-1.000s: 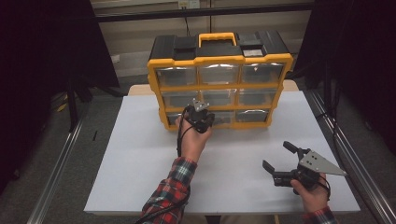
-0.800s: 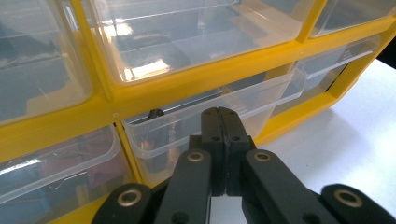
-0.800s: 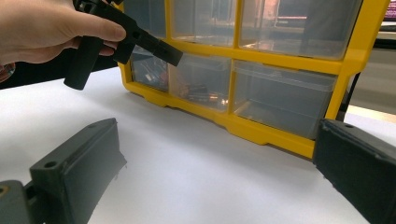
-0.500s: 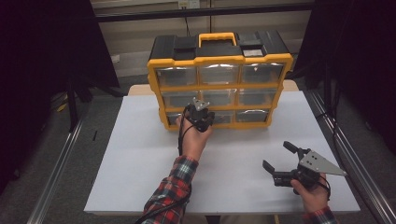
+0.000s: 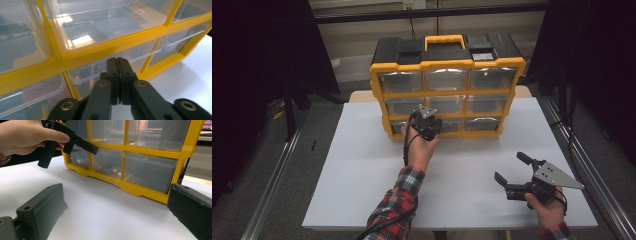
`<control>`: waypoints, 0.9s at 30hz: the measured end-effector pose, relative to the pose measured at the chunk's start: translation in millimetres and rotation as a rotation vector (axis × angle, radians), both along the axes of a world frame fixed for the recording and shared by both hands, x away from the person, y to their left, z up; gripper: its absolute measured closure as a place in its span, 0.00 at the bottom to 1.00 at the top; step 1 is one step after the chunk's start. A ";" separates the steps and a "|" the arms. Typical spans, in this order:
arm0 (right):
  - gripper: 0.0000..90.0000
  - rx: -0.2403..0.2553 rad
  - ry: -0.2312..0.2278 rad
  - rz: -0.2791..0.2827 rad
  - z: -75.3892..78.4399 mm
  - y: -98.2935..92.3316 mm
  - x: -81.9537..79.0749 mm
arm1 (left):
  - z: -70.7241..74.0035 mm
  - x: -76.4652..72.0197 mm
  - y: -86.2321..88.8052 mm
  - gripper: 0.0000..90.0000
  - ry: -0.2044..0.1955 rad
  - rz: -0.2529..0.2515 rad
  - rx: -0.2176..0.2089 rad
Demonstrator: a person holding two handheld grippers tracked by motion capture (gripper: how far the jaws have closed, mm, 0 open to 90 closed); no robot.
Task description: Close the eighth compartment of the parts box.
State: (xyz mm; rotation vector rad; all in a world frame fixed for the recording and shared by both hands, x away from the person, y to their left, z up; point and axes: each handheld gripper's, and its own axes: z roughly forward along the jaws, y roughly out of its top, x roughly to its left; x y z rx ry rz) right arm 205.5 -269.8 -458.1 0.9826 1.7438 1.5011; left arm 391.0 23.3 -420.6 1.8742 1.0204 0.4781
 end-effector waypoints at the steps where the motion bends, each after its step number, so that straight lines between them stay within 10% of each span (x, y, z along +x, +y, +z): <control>1: 0.01 -0.001 -0.002 -0.004 0.1 -0.4 -0.4 | 0.3 -0.8 0.0 0.95 -0.001 0.002 0.003; 14: 0.01 0.001 0.001 -0.016 0.2 -2.7 -2.0 | -3.6 -13.8 13.4 0.66 -0.021 -0.058 -0.050; 27: 0.01 -0.006 0.001 -0.006 0.1 0.3 -1.6 | -4.4 -38.6 64.0 0.31 -0.052 -0.090 -0.132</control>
